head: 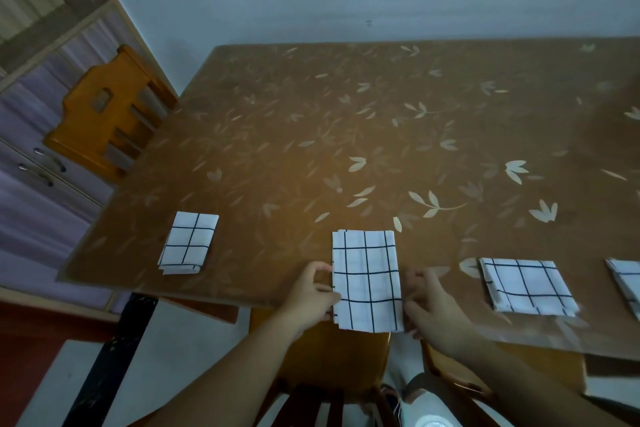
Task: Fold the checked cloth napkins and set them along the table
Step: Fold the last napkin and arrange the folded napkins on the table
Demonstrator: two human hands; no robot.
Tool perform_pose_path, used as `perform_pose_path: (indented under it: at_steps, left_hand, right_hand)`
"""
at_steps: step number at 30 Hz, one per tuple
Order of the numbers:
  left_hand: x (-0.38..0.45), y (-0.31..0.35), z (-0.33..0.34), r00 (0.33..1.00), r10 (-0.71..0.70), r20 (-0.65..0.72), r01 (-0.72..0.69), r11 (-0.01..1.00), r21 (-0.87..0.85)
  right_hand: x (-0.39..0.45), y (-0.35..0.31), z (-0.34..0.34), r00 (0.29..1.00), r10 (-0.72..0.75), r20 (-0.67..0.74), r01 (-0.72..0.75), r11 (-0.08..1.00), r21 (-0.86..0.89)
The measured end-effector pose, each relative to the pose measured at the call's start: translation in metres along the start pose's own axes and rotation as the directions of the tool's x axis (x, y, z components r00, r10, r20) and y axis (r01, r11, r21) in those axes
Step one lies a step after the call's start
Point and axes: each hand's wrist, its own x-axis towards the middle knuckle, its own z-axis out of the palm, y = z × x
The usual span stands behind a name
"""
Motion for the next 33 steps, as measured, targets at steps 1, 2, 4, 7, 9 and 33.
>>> perform_pose_path:
  at_steps: [1,2,4,7,9,33]
  left_hand:
    - [0.001,0.0,0.0,1.0,0.014,-0.006,-0.014,1.0,0.017]
    - [0.002,0.001,0.0,1.0,0.028,-0.012,-0.027,0.999,0.04]
    - [0.002,0.001,0.0,0.998,0.057,-0.007,-0.056,0.993,0.102]
    - [0.001,-0.001,-0.003,0.996,0.077,0.039,-0.082,0.98,0.18]
    - [-0.001,-0.003,-0.006,0.994,0.082,0.077,-0.098,0.966,0.237]
    - [0.013,-0.02,-0.009,0.764,0.626,0.16,-0.521,0.451,0.725]
  right_hand:
    - [-0.001,0.002,-0.002,0.996,-0.084,0.027,0.087,0.986,-0.142]
    - [-0.001,0.004,-0.005,0.984,-0.161,0.082,0.178,0.937,-0.301]
    - [-0.002,0.006,-0.01,0.94,-0.258,0.223,0.341,0.734,-0.587]
    - [-0.001,0.018,-0.007,0.893,-0.327,0.307,0.438,0.482,-0.759]
    - [0.003,0.027,-0.002,0.858,-0.435,0.275,0.438,0.337,-0.834]
    - [0.009,0.003,0.008,0.937,-0.288,-0.196,0.244,0.944,-0.221]
